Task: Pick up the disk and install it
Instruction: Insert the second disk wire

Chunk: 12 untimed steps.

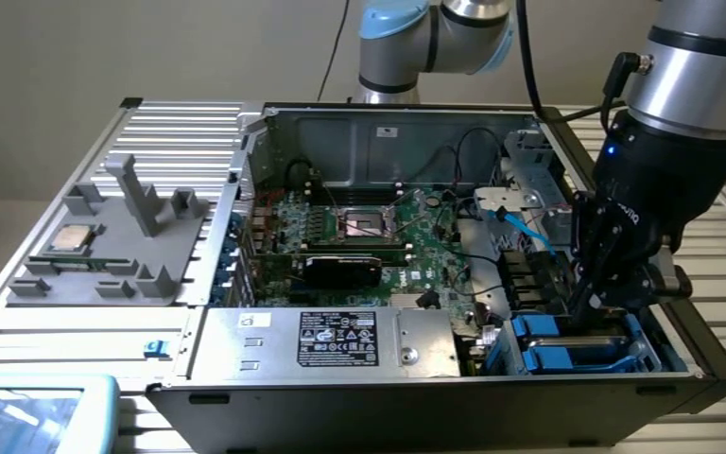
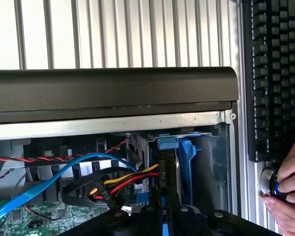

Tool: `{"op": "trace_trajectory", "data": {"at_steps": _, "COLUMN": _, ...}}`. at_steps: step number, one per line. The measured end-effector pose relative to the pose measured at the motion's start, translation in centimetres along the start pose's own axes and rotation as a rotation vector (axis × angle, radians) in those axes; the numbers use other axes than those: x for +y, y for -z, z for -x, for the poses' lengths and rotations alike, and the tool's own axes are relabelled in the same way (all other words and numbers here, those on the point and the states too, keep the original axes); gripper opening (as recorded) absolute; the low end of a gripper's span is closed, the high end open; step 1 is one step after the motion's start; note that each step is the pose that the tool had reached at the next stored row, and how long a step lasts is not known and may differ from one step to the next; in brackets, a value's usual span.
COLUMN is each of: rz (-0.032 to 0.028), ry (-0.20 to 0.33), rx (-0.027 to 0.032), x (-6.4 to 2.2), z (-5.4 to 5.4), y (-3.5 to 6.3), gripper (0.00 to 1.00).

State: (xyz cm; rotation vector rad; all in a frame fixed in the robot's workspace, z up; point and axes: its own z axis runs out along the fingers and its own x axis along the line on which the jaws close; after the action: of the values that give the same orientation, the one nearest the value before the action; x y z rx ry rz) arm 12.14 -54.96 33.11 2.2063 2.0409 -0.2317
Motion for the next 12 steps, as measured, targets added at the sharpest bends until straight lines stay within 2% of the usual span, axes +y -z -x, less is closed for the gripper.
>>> {"op": "trace_trajectory", "data": {"at_steps": 12, "rz": 0.0, "ry": 0.0, "rx": 0.0005, "x": 0.0, "z": -0.01, "y": -0.03, "gripper": 0.16}}
